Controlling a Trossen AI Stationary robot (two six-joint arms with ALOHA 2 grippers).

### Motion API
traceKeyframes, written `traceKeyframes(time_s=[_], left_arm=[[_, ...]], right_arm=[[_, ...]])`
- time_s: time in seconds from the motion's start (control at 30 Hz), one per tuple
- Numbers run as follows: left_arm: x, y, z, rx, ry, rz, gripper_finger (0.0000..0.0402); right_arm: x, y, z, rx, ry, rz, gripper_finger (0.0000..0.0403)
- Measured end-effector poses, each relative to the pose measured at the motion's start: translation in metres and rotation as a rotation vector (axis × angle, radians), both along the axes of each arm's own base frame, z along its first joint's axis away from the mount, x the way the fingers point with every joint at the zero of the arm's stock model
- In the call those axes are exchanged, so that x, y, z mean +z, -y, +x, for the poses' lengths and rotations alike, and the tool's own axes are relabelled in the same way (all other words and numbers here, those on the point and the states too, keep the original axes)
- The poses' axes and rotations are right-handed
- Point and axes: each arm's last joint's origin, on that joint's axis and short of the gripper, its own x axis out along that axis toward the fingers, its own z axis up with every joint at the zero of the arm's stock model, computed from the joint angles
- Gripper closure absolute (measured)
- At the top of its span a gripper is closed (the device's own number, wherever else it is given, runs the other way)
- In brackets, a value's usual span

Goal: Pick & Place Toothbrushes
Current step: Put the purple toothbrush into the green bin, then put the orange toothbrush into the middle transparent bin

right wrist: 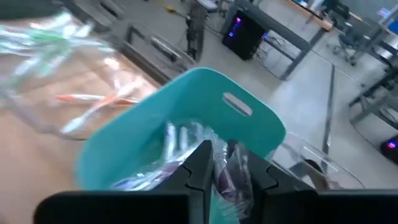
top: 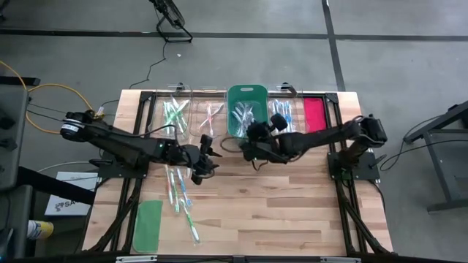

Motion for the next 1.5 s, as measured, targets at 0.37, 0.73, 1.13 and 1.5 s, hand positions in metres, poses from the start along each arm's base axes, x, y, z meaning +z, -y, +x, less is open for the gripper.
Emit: traceKeyframes(time_s=[0.37, 0.73, 1.13, 1.5], left_arm=[[-0.031, -0.01, -0.047, 0.002, 0.158, -0.022, 0.0224], [-0.044, -0.014, -0.071, 0.022, 0.241, -0.088, 0.0224], [-0.048, -0.014, -0.072, 0.035, 0.211, -0.106, 0.0224], [-0.053, -0.015, -0.079, 0.103, 0.11, -0.19, 0.0224]], right_arm=[[-0.004, 0.043, 0.0, -0.027, -0.032, 0.126, 0.0296], [-0.002, 0.057, 0.003, -0.033, 0.028, 0.171, 0.0172], [0.007, 0.088, -0.006, -0.12, 0.081, 0.185, 0.0157], [0.004, 0.037, -0.014, 0.013, -0.006, 0.321, 0.0159]])
